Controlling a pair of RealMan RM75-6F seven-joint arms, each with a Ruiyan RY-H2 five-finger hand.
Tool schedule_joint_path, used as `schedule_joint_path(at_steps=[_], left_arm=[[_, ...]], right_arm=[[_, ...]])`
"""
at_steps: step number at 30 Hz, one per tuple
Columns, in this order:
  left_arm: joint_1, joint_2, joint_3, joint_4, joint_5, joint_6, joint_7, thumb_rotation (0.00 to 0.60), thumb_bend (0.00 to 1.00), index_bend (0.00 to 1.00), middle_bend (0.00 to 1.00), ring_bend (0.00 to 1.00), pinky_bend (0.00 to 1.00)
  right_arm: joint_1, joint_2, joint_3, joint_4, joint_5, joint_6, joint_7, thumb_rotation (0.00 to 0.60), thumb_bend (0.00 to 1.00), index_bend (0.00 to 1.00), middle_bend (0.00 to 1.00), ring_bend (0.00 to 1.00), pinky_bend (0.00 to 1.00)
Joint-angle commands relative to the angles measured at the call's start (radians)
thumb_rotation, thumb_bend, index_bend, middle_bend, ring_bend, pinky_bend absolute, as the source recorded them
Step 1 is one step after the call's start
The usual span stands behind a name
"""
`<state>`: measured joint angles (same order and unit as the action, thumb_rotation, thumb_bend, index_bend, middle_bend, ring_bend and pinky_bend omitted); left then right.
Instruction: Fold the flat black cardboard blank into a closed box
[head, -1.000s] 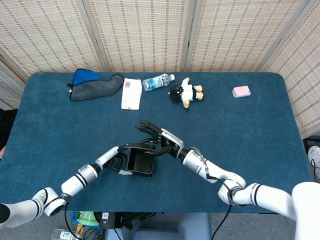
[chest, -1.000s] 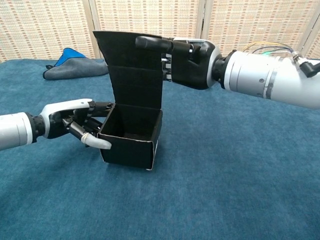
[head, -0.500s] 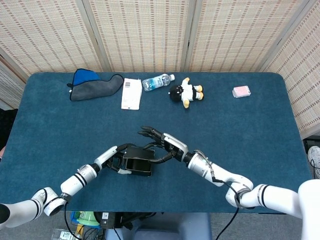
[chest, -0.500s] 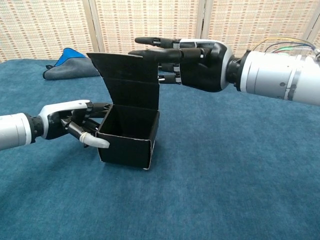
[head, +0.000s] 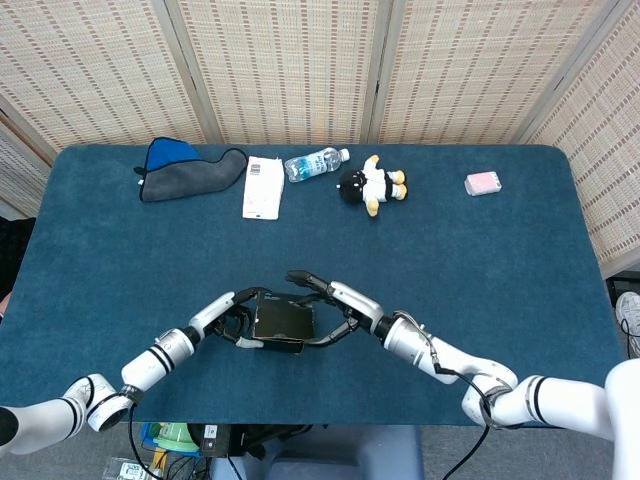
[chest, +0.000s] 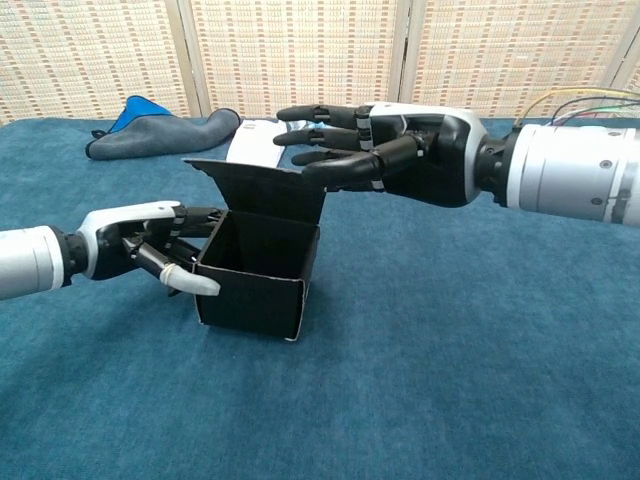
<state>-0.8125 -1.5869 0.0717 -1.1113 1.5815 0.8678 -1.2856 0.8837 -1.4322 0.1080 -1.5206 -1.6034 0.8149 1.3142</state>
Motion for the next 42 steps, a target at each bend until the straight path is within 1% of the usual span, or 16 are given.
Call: schedule_joint_path(at_steps=[1, 10, 20, 27, 30, 32, 34, 38, 42], left_arm=[[-0.002, 0.001, -0.001, -0.003, 0.001, -0.002, -0.004, 0.6, 0.23, 0.27, 0.3, 0.61, 0.69], [-0.005, 0.007, -0.005, -0.016, 0.0, -0.004, 0.005, 0.6, 0.23, 0.27, 0.3, 0.61, 0.69], [-0.007, 0.013, -0.009, -0.026, -0.006, -0.013, 0.012, 0.6, 0.23, 0.26, 0.3, 0.61, 0.69], [-0.002, -0.001, -0.004, -0.02, 0.004, 0.0, 0.017, 0.6, 0.23, 0.24, 0.3, 0.61, 0.67], [0.0, -0.003, -0.006, -0.017, 0.004, 0.005, 0.028, 0.6, 0.23, 0.2, 0.26, 0.61, 0.67], [0.003, -0.003, -0.009, -0.019, -0.002, 0.007, 0.037, 0.6, 0.23, 0.15, 0.19, 0.61, 0.67], [0.005, -0.003, -0.014, -0.023, -0.01, 0.005, 0.05, 0.6, 0.23, 0.13, 0.16, 0.61, 0.67], [0.018, -0.011, -0.031, -0.028, -0.044, 0.002, 0.109, 0.6, 0.23, 0.1, 0.15, 0.61, 0.67], [0.035, -0.021, -0.059, -0.057, -0.101, -0.009, 0.188, 0.6, 0.23, 0.09, 0.15, 0.61, 0.67]], right_arm=[[-0.017, 0.002, -0.019, -0.019, 0.024, 0.016, -0.106, 0.6, 0.14, 0.0, 0.01, 0.0, 0.11], [-0.034, -0.035, -0.045, -0.023, 0.04, 0.032, -0.317, 0.6, 0.14, 0.0, 0.0, 0.0, 0.07], [-0.051, -0.031, -0.074, -0.061, 0.021, 0.061, -0.482, 0.6, 0.14, 0.0, 0.0, 0.0, 0.05], [-0.06, -0.041, -0.091, -0.063, 0.007, 0.075, -0.657, 0.6, 0.14, 0.0, 0.0, 0.0, 0.04], [-0.058, -0.049, -0.092, -0.061, 0.008, 0.07, -0.728, 0.6, 0.14, 0.0, 0.0, 0.0, 0.04], [-0.055, -0.055, -0.09, -0.059, 0.011, 0.065, -0.772, 0.6, 0.14, 0.0, 0.0, 0.0, 0.04], [-0.05, -0.06, -0.087, -0.064, 0.02, 0.052, -0.807, 0.6, 0.14, 0.0, 0.0, 0.0, 0.04], [-0.037, -0.061, -0.076, -0.077, 0.043, 0.025, -0.874, 0.6, 0.14, 0.0, 0.0, 0.0, 0.04], [-0.027, -0.049, -0.049, -0.101, 0.09, 0.003, -0.914, 0.6, 0.14, 0.0, 0.02, 0.0, 0.04]])
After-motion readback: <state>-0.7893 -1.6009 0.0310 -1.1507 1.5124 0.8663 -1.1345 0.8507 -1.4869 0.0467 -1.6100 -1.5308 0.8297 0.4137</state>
